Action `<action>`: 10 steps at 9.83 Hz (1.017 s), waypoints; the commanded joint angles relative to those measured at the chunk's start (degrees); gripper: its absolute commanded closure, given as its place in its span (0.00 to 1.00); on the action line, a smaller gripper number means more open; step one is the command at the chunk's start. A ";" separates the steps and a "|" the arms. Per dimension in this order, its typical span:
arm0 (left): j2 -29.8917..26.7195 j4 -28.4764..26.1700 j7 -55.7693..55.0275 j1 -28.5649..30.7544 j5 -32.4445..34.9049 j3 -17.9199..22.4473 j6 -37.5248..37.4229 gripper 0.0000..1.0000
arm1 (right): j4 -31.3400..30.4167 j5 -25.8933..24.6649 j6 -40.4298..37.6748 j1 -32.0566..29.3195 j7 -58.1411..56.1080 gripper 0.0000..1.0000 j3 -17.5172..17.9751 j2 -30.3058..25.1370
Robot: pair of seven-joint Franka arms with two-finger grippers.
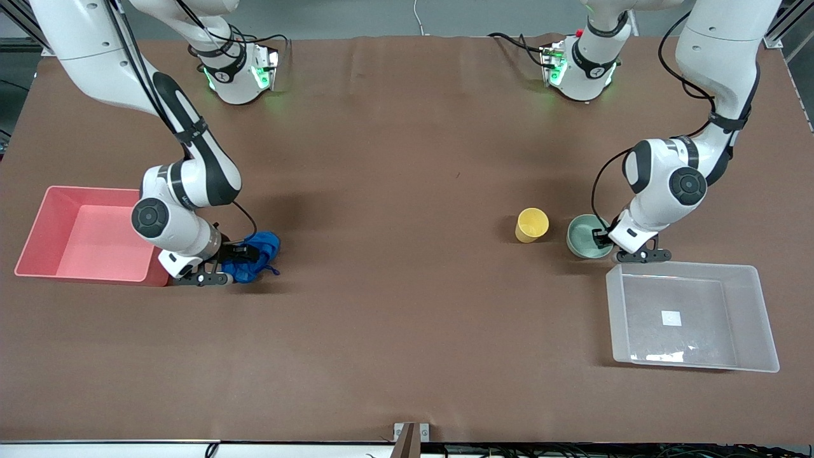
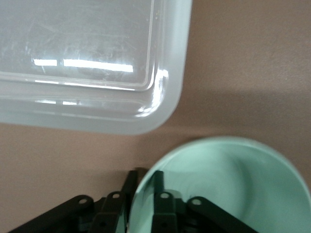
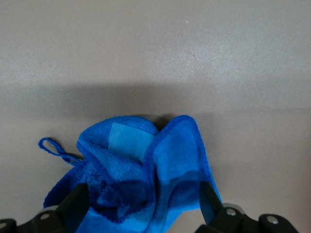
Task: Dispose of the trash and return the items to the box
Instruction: 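Lift the cloth with the right gripper while the left gripper carries the bowl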
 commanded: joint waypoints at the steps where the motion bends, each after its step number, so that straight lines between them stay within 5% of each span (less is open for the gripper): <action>1: -3.92 -3.53 -0.63 0.01 0.89 -0.01 -0.60 1.00 | -1.52 -0.88 3.05 -0.31 1.74 0.03 0.34 0.21; 3: -11.55 -2.85 0.16 0.10 0.89 0.07 -11.19 1.00 | -1.52 -0.97 3.23 -0.23 2.62 0.22 0.42 0.83; 4: -13.86 -0.93 0.34 0.27 0.89 0.07 -14.73 1.00 | -1.61 -0.88 3.14 -0.31 2.79 0.64 0.42 0.83; 5: -13.79 3.53 0.34 0.97 0.89 0.25 -17.98 1.00 | -1.61 -0.71 3.05 -0.40 3.66 0.92 0.51 0.83; 8: -3.65 22.40 0.78 1.15 -0.08 3.50 -21.53 1.00 | -0.82 -0.62 1.83 -0.40 5.25 1.00 0.60 0.74; 10: 6.46 34.20 3.41 1.59 -0.17 5.51 -22.84 0.99 | 4.68 -0.36 -6.99 -0.57 8.83 1.00 2.69 -0.05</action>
